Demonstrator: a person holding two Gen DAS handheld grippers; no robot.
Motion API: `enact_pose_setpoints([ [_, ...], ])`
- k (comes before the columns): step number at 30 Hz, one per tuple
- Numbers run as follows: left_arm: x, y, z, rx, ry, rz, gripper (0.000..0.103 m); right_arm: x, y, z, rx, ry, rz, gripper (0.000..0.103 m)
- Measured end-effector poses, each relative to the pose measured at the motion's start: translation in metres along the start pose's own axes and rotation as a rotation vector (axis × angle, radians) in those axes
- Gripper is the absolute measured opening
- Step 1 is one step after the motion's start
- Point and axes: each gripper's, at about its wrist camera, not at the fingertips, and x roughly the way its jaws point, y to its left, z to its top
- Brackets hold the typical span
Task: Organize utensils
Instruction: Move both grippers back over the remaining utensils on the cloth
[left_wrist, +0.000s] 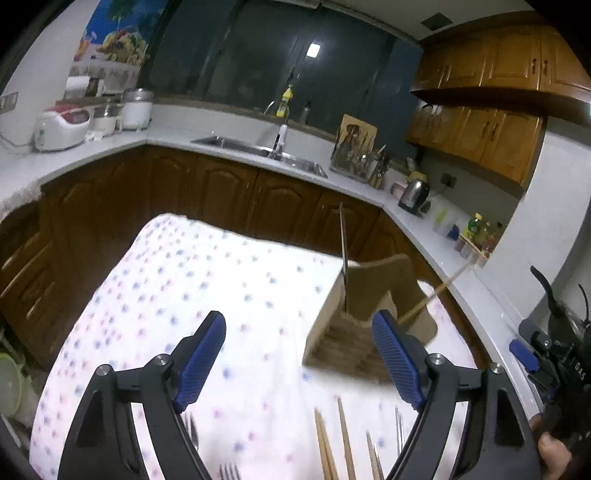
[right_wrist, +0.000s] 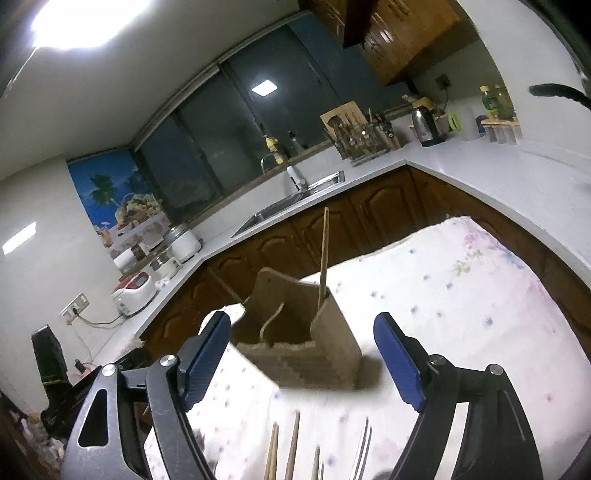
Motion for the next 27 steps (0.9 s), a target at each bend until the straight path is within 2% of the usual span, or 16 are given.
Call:
enact_pose_setpoints([
  [6,-0.048,0.001,-0.022,0.013,0.029,0.015,0.081,-0.036,0.001,-0.027,-0.013,0.03,-0.034,0.082],
  [12,-0.081,-0.007,-0.047,0.054,0.075,0.009,0.082,-0.064,0.002,-0.06,-0.035,0.076,-0.066,0.082],
  [18,-0.098,-0.004,-0.067,0.058,0.123,0.011,0.082,-0.084,-0.003,-0.089,-0.053,0.11,-0.107,0.082],
  [27,-0.104,-0.004,-0.081,0.052,0.167,0.03,0.082,-0.096,-0.013,-0.116,-0.025,0.157,-0.122,0.082],
])
